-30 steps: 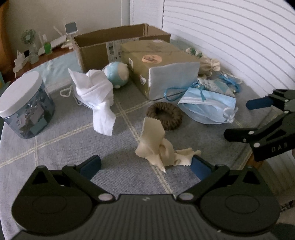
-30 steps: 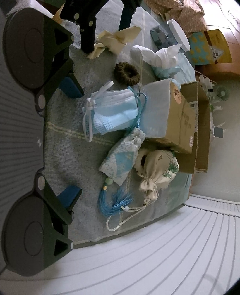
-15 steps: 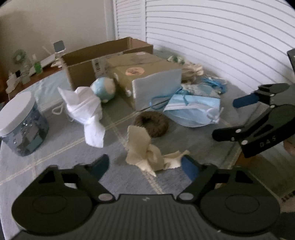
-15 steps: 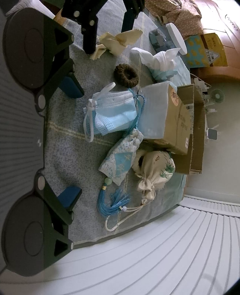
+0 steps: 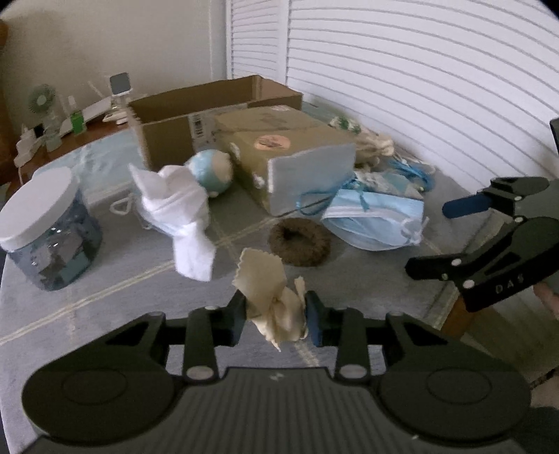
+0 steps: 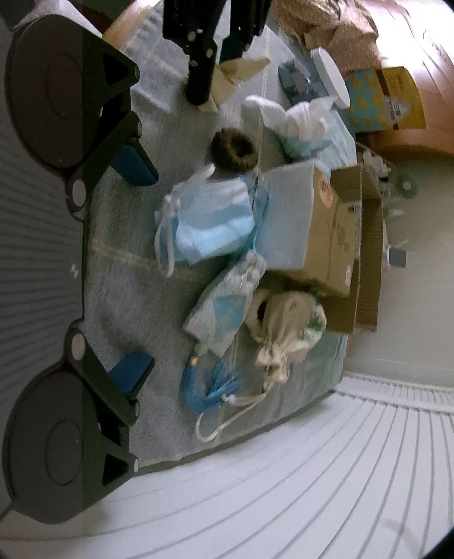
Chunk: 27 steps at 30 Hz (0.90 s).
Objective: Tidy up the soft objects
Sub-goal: 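Close the left tool on the cream cloth while the right tool grasps the blue mask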
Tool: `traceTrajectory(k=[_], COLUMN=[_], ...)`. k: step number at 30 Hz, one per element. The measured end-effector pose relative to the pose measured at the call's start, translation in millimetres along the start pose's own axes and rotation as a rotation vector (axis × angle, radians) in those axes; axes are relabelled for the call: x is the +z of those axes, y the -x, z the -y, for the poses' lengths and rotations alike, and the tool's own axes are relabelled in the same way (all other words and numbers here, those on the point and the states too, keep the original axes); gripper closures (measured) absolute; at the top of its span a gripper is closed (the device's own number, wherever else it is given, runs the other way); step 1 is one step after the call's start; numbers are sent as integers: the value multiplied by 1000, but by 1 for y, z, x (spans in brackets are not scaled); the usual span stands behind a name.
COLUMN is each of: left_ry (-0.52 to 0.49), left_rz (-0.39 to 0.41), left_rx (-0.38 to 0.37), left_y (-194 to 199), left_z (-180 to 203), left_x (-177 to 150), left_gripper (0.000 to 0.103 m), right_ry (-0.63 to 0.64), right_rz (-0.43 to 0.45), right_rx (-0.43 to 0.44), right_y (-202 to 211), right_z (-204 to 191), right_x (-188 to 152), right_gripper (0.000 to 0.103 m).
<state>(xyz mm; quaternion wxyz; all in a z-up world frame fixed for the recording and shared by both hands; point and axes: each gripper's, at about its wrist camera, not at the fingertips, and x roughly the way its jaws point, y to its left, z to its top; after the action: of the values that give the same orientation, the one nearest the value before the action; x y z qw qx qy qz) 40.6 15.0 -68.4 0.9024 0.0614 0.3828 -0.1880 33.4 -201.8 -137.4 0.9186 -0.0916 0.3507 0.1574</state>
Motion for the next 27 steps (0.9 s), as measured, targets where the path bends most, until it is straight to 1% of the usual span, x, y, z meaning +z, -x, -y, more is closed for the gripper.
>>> traceTrajectory(k=[5, 9, 11, 12, 14, 15, 17, 21, 23, 24, 25, 27], left_ry=[26, 45, 50, 51, 52, 49, 44, 41, 36, 31, 26, 18], left_rz=[-6, -17, -20, -22, -23, -23, -24, -34, -39, -39, -40, -38], left_rx=[-1, -14, -20, -23, -28, -32, -35, -45, -49, -50, -51, -52], left_y=[4, 4, 3, 3, 3, 3, 3, 3, 3, 5, 6, 9], left_z=[-11, -17, -19, -20, -21, -21, -22, -23, -23, -23, -23, -22], left_x=[-1, -1, -1, -1, -1, 0, 1, 4, 5, 6, 6, 8], left_gripper=[69, 69, 69, 69, 69, 69, 69, 69, 69, 69, 69, 69], right_ry=[71, 131, 143, 150, 147, 145, 143, 144, 141, 141, 138, 142], right_rz=[21, 5, -6, -14, -22, -25, -30, -44, -50, -50, -51, -53], right_rx=[48, 64, 75, 78, 83, 86, 91, 98, 99, 94, 89, 83], right_y=[-2, -13, -19, -22, -26, -28, -29, -30, -29, -28, -26, -23], right_z=[-15, -26, -29, -30, -32, -32, -33, -34, -33, -34, -34, -34], right_x=[13, 24, 29, 31, 34, 36, 40, 44, 44, 45, 45, 46], right_gripper=[0, 5, 10, 14, 17, 20, 22, 35, 40, 44, 51, 55])
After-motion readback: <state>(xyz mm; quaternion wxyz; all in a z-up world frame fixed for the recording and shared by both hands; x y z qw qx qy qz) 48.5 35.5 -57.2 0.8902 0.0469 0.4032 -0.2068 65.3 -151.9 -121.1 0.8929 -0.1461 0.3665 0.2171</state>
